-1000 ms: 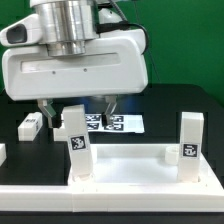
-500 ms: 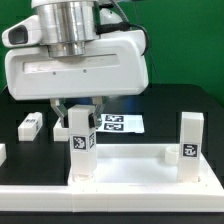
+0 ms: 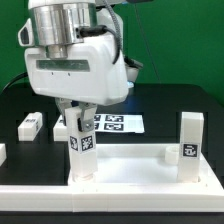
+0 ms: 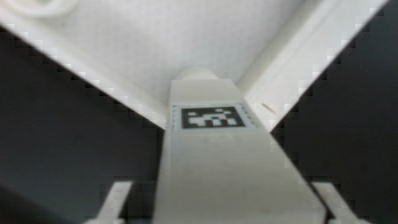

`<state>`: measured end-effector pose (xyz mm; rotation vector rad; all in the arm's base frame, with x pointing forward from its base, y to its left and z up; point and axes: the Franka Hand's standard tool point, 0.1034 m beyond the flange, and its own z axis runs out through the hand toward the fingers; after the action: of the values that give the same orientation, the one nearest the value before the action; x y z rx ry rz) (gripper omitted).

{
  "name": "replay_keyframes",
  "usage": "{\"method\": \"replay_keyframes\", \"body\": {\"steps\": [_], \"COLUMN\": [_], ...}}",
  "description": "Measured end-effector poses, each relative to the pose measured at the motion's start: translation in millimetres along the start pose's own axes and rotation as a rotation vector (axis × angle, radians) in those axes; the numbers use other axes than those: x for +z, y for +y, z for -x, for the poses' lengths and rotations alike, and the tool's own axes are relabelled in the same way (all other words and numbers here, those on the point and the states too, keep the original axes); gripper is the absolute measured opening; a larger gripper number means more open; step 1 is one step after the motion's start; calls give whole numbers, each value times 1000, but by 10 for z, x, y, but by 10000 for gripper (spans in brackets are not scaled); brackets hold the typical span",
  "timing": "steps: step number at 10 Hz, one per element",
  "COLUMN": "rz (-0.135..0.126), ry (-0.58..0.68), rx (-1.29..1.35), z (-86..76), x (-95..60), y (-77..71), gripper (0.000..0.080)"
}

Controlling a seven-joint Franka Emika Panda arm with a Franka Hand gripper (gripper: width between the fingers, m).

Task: Assemble desk

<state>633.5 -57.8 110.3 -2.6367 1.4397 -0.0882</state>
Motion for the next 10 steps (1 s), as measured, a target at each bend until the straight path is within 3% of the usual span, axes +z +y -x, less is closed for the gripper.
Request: {"method": "replay_keyframes", "body": {"steps": [2, 4, 7, 9, 10], "rz": [-32, -35, -35, -21, 4], "ry": [-35, -56, -55, -53, -60], "rx": [310, 516, 575, 443, 225], "z": [-31, -15, -4, 19, 73], "x": [4, 8, 8, 15, 2], "y": [46, 49, 48, 47, 19], "gripper": [291, 291, 292, 539, 539]}}
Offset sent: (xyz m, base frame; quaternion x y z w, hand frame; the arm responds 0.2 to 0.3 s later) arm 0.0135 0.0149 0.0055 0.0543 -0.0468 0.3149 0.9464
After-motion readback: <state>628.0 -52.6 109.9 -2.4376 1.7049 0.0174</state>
